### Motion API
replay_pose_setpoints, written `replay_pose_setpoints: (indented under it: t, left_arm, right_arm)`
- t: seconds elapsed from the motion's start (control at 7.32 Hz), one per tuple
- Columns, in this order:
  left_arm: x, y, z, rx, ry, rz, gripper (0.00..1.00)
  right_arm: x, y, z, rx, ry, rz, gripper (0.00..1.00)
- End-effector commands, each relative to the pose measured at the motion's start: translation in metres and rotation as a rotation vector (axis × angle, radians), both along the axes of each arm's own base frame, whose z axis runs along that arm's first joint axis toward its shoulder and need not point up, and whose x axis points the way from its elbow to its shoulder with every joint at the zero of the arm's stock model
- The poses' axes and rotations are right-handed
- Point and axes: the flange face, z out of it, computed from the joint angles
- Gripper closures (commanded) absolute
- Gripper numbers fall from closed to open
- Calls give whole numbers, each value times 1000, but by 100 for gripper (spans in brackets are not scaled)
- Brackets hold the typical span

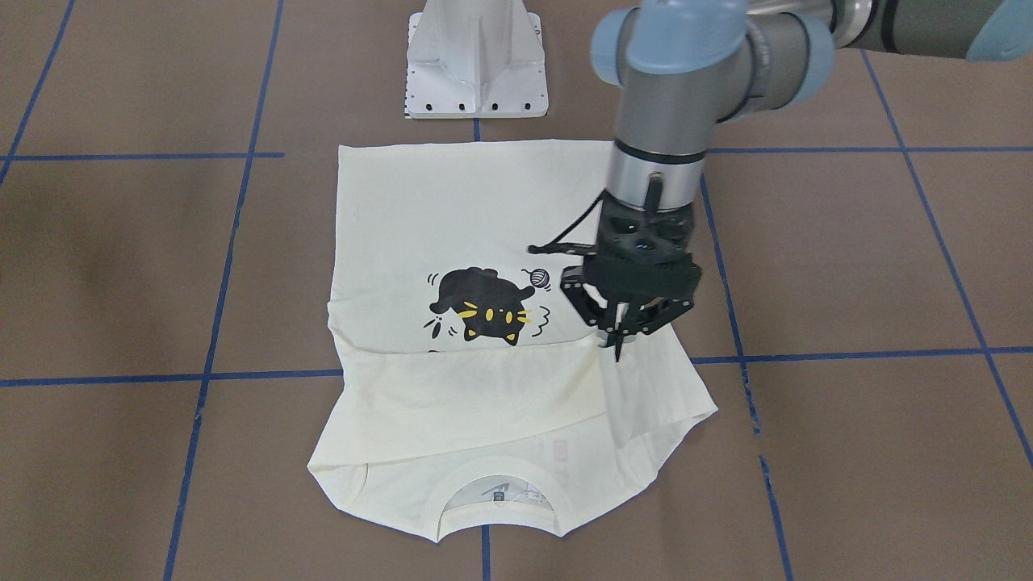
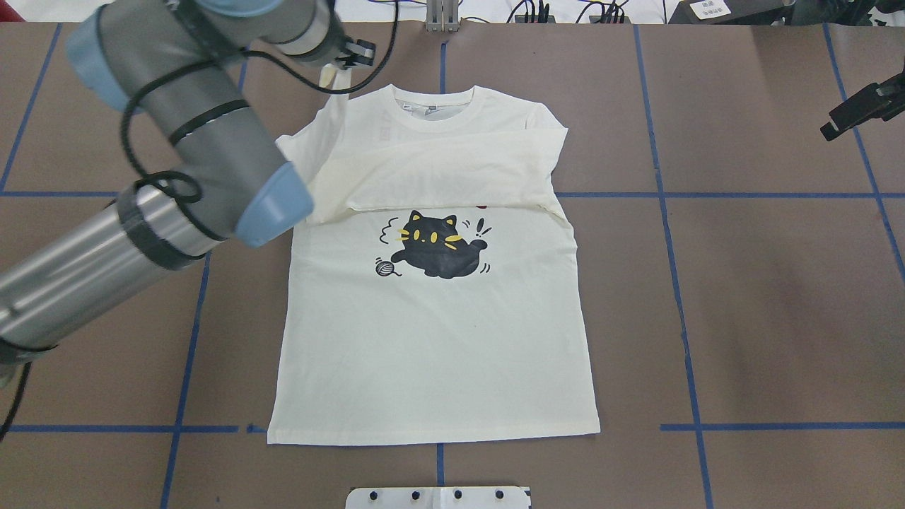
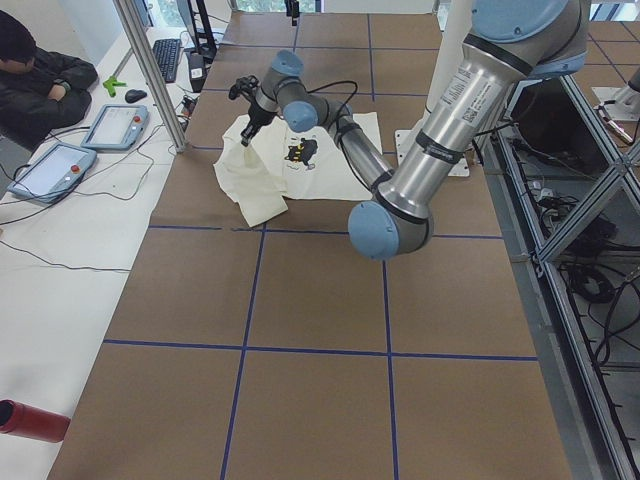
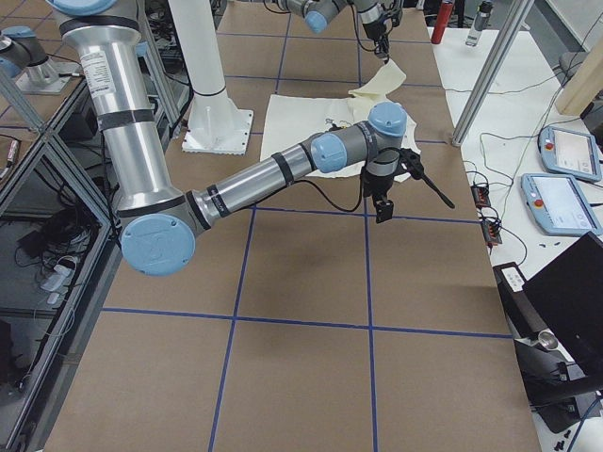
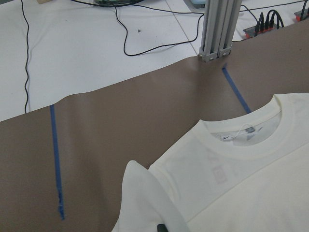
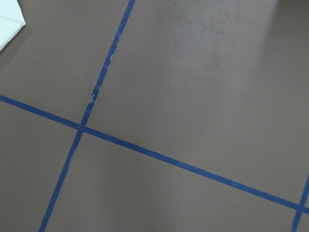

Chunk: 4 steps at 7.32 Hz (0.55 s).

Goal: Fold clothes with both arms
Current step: 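Fold the grasped sleeve with the left gripper across the shirt chest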

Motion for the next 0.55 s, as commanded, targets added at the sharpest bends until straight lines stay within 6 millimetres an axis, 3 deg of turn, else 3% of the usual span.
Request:
replay_pose_setpoints:
  t: [0.0, 0.41]
  left_arm:
    - [111, 18, -57, -11, 3, -46, 100]
    - [210, 85, -46, 85, 64, 23, 100]
  right_arm:
    - [5, -1, 0, -1, 0, 10, 0]
    - [8, -1, 1, -8, 0, 18, 0]
